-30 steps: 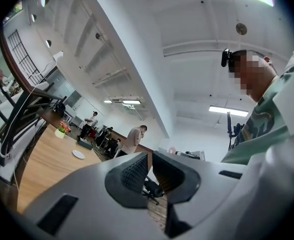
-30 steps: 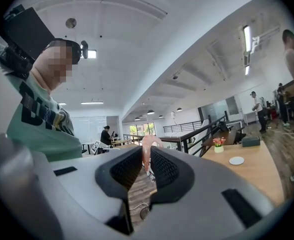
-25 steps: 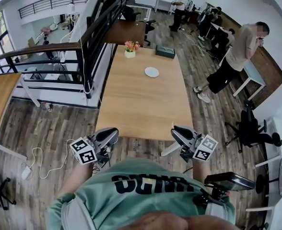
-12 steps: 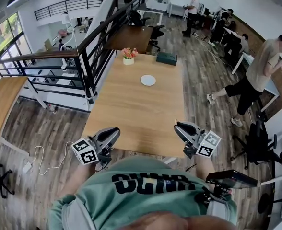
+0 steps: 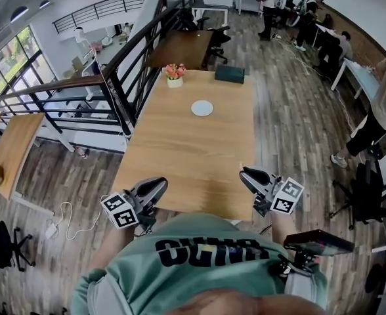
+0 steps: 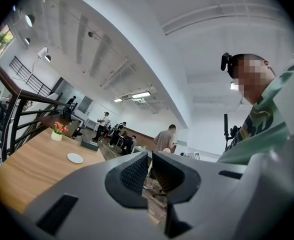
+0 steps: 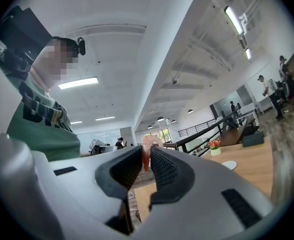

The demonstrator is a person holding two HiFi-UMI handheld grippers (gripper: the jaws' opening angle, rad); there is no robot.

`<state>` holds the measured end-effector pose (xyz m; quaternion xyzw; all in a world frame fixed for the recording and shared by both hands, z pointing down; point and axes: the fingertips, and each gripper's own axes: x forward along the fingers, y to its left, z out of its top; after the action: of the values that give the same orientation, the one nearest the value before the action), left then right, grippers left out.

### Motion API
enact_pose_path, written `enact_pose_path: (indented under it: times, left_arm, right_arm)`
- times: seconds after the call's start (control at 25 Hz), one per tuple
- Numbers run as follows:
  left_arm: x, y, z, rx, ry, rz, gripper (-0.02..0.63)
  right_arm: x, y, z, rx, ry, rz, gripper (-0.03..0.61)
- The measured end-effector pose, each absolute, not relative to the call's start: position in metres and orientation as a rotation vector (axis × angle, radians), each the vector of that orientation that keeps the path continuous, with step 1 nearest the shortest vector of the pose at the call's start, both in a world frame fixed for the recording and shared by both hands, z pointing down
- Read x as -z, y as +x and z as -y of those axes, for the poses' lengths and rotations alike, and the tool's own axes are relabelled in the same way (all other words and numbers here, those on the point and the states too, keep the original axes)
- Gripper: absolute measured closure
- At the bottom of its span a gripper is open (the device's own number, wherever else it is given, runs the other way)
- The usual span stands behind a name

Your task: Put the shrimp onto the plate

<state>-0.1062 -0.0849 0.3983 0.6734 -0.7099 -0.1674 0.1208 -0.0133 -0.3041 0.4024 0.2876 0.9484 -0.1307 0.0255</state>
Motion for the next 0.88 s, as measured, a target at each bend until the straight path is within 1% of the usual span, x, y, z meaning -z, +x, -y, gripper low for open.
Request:
enact_pose_path:
  times: [0.28, 0.4, 0.6, 0.88]
  left_arm:
    - [-0.411, -0.137, 0.097, 0.525, 1.983, 2.004, 0.581]
    - [-0.42, -0.165, 0.094, 0.547, 2.021, 1.953, 0.581]
    - [-0.43, -0.242, 0.083, 0.59, 2.121, 1.864, 0.581]
    - [-0.421, -0.357, 0.035, 0.646, 2.185, 1.82, 0.581]
  right_arm:
    - [-0.413, -0.035, 0.313, 0.427, 0.816, -2.979, 0.528]
    - [-0.416, -0.055, 0.304, 0.409, 0.766, -3.018, 0.528]
    - [-0.41, -0.116, 0.281, 0.372, 0.625, -3.063, 0.528]
    - [-0.385, -0.231, 0.218, 0.331, 0.625, -3.12, 0.528]
